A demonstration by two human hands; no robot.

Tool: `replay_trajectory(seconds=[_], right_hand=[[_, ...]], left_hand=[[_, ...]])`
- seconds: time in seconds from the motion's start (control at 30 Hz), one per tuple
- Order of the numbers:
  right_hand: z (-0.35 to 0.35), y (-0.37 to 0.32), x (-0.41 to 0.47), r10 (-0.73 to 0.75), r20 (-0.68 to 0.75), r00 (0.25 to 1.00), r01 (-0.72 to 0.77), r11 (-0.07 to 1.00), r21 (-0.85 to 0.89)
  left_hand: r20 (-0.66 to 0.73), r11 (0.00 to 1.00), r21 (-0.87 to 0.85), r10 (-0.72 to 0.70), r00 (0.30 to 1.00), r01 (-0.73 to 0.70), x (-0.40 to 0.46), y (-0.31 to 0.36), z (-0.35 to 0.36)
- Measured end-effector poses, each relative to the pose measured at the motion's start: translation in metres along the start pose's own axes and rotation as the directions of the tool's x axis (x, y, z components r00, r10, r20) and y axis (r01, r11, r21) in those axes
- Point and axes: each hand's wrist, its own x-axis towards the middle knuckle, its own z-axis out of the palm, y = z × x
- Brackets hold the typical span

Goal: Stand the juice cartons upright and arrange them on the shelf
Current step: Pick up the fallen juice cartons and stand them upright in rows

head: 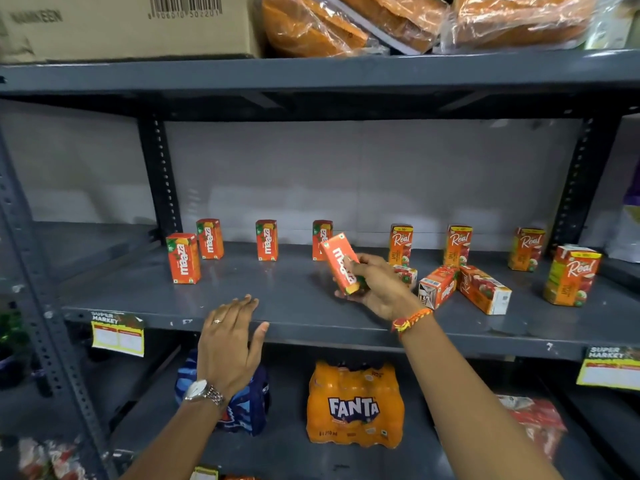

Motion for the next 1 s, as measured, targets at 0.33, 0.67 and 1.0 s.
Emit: replay_trajectory(seconds=[0.33, 0.67, 1.0], right_hand=[[-0.015, -0.010, -0.007, -0.250, -0.197, 0.948, 0.209, 0.956, -0.205], [0.017, -0.005, 0.021, -0.338, -0.050, 0.940, 0.308, 0.901, -0.306], [0.044, 0.017, 0.042, -0.308, -0.029, 0.951, 0.250, 0.822, -0.512]], left_hand=[[0.039, 0.999, -0.009, 0.044, 0.998, -0.044, 0.000, -0.008, -0.001], [-0.026, 0.997, -0.015, 0.078, 0.997, -0.079, 0.000, -0.013, 0.007], [-0.047, 0.996, -0.050, 0.077, 0.996, -0.080, 0.001, -0.015, 0.011]])
